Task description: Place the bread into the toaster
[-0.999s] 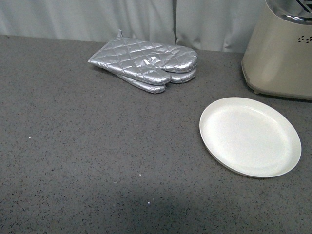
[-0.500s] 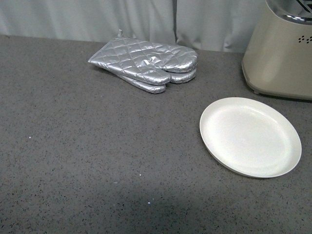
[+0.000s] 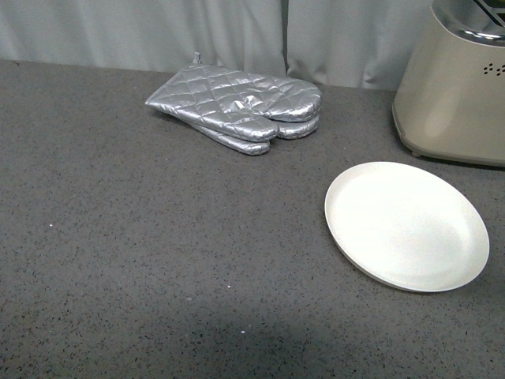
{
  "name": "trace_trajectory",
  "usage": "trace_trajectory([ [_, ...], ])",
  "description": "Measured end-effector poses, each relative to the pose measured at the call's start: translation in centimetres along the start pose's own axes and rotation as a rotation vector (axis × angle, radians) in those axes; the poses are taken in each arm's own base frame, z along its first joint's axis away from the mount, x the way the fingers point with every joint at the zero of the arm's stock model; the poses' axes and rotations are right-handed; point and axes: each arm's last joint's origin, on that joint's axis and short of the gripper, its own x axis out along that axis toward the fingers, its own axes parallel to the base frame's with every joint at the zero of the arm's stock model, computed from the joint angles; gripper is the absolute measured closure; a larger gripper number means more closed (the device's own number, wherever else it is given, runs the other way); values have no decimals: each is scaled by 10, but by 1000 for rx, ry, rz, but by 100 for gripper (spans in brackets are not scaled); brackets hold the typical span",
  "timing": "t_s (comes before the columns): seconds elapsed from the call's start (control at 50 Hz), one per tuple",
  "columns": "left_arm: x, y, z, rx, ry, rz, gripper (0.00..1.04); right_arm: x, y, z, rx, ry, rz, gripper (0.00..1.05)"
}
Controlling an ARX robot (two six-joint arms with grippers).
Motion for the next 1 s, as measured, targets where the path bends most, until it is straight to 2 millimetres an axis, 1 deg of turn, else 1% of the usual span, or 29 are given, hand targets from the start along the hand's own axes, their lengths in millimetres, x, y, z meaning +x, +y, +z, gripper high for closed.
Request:
trace_trajectory([
  [0.02, 0, 0, 0, 0, 0, 0, 7, -7, 0, -4, 0, 5, 1, 104],
  [0.08, 0, 0, 0, 0, 0, -1, 7, -32, 0, -25, -3, 32, -2, 104],
  [0.12, 0, 0, 0, 0, 0, -1, 7, -43, 0, -32, -2, 57, -2, 104],
  [0.16, 0, 0, 0, 0, 0, 0, 7, -49, 0, -32, -4, 54, -2, 104],
  [0.24, 0, 0, 0, 0, 0, -1, 7, -62, 0, -28, -3, -15, 0, 104],
  [0.34, 0, 0, 0, 0, 0, 0, 7, -66, 0, -25, -3, -58, 2, 104],
  [0.659, 0, 0, 0, 0, 0, 0, 7, -67, 0, -25, -3, -63, 1, 104],
  [0.679, 0, 0, 0, 0, 0, 0, 7, -67, 0, -25, -5, -63, 1, 102],
  [0.739, 0, 0, 0, 0, 0, 0, 7, -67, 0, -25, -4, -63, 1, 90],
  [0.959, 0, 0, 0, 0, 0, 0, 7, -67, 0, -25, -4, -63, 1, 40],
  [0.999, 0, 0, 0, 0, 0, 0, 7, -67, 0, -25, -4, -63, 1, 33],
])
